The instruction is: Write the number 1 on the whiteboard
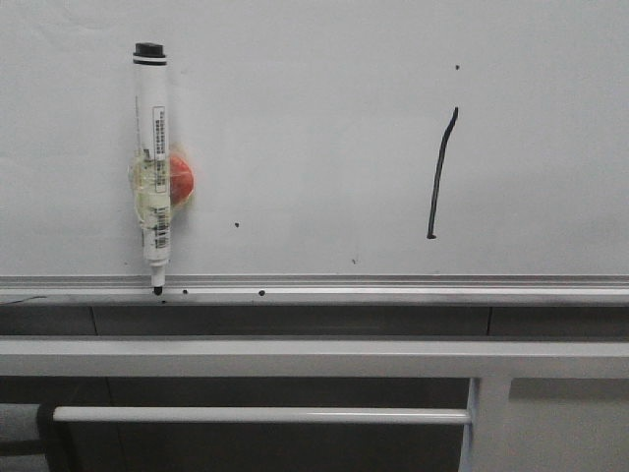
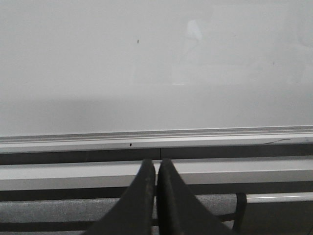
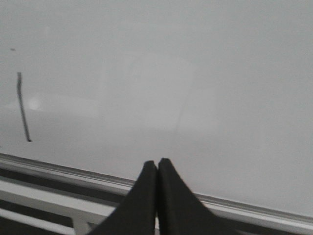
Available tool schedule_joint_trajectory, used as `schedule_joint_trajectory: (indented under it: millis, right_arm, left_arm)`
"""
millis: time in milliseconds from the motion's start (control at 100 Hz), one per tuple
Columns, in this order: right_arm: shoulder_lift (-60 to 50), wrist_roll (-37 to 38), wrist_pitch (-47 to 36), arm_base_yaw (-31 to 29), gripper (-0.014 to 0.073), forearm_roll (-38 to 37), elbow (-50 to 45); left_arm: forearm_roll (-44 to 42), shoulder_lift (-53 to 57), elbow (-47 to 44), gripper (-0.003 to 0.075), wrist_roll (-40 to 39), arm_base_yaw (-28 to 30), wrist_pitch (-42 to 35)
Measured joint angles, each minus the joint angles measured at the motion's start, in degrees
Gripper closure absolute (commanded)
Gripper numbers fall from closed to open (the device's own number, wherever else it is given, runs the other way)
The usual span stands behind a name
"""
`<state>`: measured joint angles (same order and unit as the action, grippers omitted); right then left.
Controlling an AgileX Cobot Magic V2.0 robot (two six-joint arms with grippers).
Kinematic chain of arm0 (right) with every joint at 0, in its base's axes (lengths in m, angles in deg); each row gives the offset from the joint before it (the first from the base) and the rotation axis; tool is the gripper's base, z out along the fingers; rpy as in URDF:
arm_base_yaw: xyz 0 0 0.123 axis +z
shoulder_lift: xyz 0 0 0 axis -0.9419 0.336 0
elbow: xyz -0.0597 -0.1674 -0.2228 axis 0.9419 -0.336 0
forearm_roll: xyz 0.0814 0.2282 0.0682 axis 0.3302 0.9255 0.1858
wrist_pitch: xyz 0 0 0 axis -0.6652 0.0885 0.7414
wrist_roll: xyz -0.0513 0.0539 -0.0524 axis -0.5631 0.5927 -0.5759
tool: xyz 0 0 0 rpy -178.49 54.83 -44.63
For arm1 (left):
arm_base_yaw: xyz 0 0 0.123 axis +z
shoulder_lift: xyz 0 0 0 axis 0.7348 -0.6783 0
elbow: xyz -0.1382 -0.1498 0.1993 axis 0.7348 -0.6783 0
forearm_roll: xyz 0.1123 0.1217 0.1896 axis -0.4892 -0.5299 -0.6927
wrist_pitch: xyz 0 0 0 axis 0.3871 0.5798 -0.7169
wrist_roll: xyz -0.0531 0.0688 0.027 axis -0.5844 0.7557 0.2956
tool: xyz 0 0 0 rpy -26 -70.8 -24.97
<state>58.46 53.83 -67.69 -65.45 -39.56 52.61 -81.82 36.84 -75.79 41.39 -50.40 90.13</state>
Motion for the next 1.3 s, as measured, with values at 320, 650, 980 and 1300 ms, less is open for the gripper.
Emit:
schedule_joint_trajectory:
  millis: [320,650,980,1300]
  right_arm:
    - [0.0,0.1,10.3,-3.8,0.0646,2.2,0.0]
    - [0.0,15.9,11.8,-3.8,0.0646,-11.0,0.1]
    - [0.0,16.7,11.8,-11.0,0.0646,-12.6,0.1]
    - [0.0,16.7,11.8,-13.2,0.0646,-12.6,0.1]
  left_arm:
    - [0.0,0.0,0.0,0.0741,0.0,0.0,0.0]
    - [0.0,0.0,0.0,0.0741,0.0,0.0,0.0]
    - [0.0,0.0,0.0,0.0741,0.0,0.0,0.0]
    - [0.0,0.0,0.0,0.0741,0.0,0.0,0.0]
